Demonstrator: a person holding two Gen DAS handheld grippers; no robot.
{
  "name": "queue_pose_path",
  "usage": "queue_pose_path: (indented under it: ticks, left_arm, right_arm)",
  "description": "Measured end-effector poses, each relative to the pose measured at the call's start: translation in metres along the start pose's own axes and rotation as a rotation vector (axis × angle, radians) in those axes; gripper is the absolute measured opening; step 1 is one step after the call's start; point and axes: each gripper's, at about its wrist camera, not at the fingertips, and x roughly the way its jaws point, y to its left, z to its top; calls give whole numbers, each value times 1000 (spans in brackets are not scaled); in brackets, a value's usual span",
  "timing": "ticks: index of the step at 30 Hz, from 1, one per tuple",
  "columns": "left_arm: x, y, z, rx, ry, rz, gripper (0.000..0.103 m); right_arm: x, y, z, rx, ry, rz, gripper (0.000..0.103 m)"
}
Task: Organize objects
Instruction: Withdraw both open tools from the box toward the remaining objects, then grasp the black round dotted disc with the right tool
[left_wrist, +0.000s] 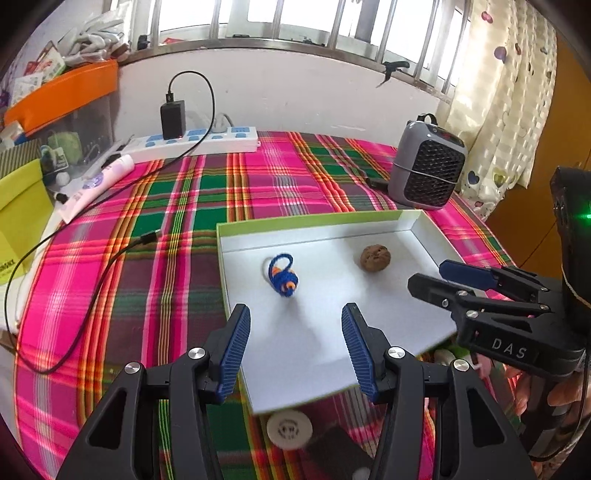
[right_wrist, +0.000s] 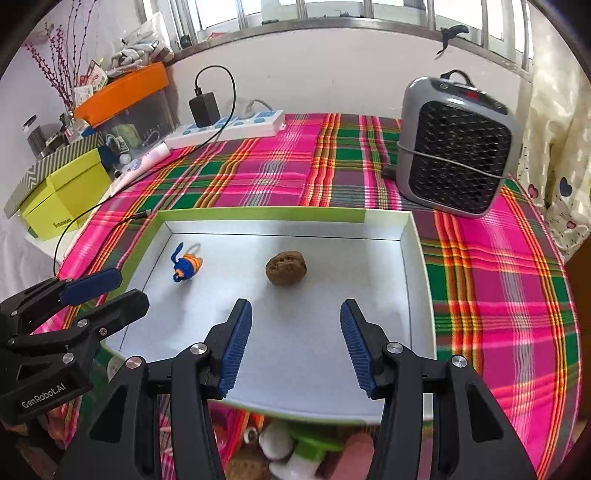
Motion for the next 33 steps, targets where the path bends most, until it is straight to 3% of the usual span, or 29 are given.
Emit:
queue_pose_path:
  ticks: [11,22,33]
  left_arm:
    - [-27,1,-26,-55,-19,-12,51]
    - [-47,-3,-70,-89,-10,-25,51]
    - [-44,-11,-94,-124,41,-125,51]
  right_arm:
    - [-32,3,-22,5,-48,3,51]
    - [-66,-8,-62,-23,-114,-59,51]
    - [-83,-28,-96,8,-127,-98,51]
